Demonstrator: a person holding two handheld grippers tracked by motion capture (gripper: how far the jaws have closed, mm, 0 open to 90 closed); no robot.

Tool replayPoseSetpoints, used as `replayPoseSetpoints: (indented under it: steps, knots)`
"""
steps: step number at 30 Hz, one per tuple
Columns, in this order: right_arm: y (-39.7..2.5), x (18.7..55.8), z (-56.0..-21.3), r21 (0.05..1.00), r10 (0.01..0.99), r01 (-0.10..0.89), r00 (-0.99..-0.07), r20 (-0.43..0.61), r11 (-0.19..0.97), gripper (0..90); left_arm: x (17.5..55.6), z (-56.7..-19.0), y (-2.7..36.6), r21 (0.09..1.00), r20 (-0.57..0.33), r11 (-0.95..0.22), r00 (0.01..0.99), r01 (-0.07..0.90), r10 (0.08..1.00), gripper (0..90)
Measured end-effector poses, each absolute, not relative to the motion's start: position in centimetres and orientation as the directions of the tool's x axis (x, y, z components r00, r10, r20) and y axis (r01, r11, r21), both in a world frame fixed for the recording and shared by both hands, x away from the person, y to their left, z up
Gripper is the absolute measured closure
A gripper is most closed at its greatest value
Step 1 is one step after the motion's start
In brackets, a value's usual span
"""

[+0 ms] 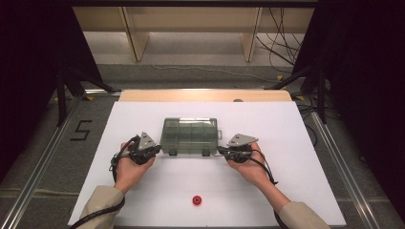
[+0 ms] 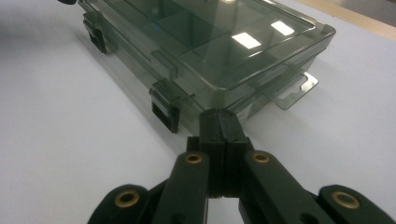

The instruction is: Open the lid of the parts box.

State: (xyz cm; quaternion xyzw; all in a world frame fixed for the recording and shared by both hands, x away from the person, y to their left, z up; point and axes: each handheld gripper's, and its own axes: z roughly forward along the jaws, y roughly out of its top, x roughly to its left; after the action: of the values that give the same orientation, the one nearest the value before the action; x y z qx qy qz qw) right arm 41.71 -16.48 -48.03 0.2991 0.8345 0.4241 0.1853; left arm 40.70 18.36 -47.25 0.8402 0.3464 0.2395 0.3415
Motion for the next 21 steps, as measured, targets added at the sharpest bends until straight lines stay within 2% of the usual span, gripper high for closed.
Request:
replayPoseSetpoints:
  steps: [3,5,7,9,11,13,15,21]
  knots:
    - [-16.4,41.6,-47.9,0.824,0.661,0.345,-0.749,-0.047,0.449,90.0,40.7,-47.1,18.4,0.740,0.171,-0.529,0.644,0.416,0.745,89.9]
    - [-16.4,41.6,-47.7,0.830,0.662,0.337,-0.748,-0.051,0.445,90.0,40.6,-47.1,18.2,0.771,0.154,-0.488,0.624,0.409,0.766,90.0]
    - [-16.4,41.6,-47.6,0.835,0.664,0.334,-0.746,-0.049,0.437,90.0,40.7,-46.7,18.5,0.757,0.190,-0.526,0.640,0.387,0.744,90.0]
    - [-16.5,41.6,-47.4,0.840,0.667,0.328,-0.743,-0.054,0.432,90.0,40.6,-46.5,18.6,0.761,0.188,-0.519,0.634,0.388,0.750,90.0]
    - [-16.4,41.6,-47.2,0.845,0.670,0.327,-0.741,-0.049,0.423,90.0,40.7,-46.7,18.3,0.800,0.149,-0.457,0.609,0.389,0.779,90.0]
    - [-16.5,41.5,-47.0,0.853,0.673,0.320,-0.738,-0.050,0.414,90.0,40.7,-46.3,18.5,0.787,0.174,-0.488,0.622,0.378,0.763,90.0]
    - [-16.5,41.5,-46.8,0.855,0.674,0.317,-0.737,-0.050,0.410,90.0,40.7,-46.3,18.2,0.816,0.146,-0.436,0.595,0.379,0.791,90.0]
    - [-16.4,41.5,-46.6,0.873,0.681,0.296,-0.731,-0.054,0.388,90.0,40.9,-46.1,18.1,0.831,0.138,-0.416,0.589,0.368,0.796,90.0]
